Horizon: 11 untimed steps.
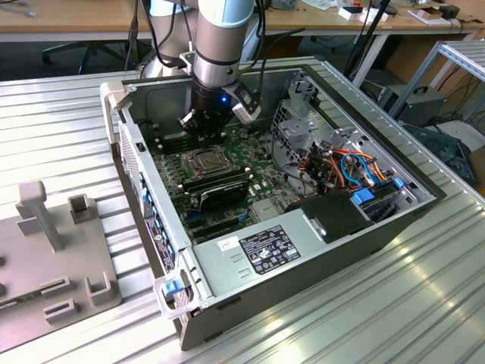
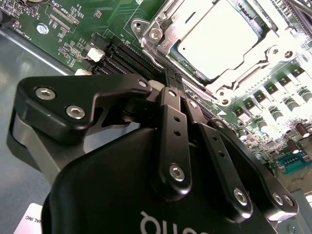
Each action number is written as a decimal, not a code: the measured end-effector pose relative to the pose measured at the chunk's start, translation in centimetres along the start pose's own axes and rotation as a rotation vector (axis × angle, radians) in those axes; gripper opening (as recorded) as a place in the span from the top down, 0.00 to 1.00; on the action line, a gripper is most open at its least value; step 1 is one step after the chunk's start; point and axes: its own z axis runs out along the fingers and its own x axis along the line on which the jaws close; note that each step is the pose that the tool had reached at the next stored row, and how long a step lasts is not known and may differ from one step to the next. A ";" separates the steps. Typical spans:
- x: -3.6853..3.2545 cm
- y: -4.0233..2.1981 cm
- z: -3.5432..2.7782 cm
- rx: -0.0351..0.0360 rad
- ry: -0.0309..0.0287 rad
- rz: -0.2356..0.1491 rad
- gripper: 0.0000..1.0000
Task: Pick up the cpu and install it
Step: 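Install the first cpu locking lever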
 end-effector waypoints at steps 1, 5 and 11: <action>0.00 0.00 0.00 0.0001 0.0000 0.000 0.89; 0.00 -0.03 0.01 -0.0001 -0.0002 0.000 0.89; 0.01 -0.06 0.00 0.0000 -0.0001 0.000 0.89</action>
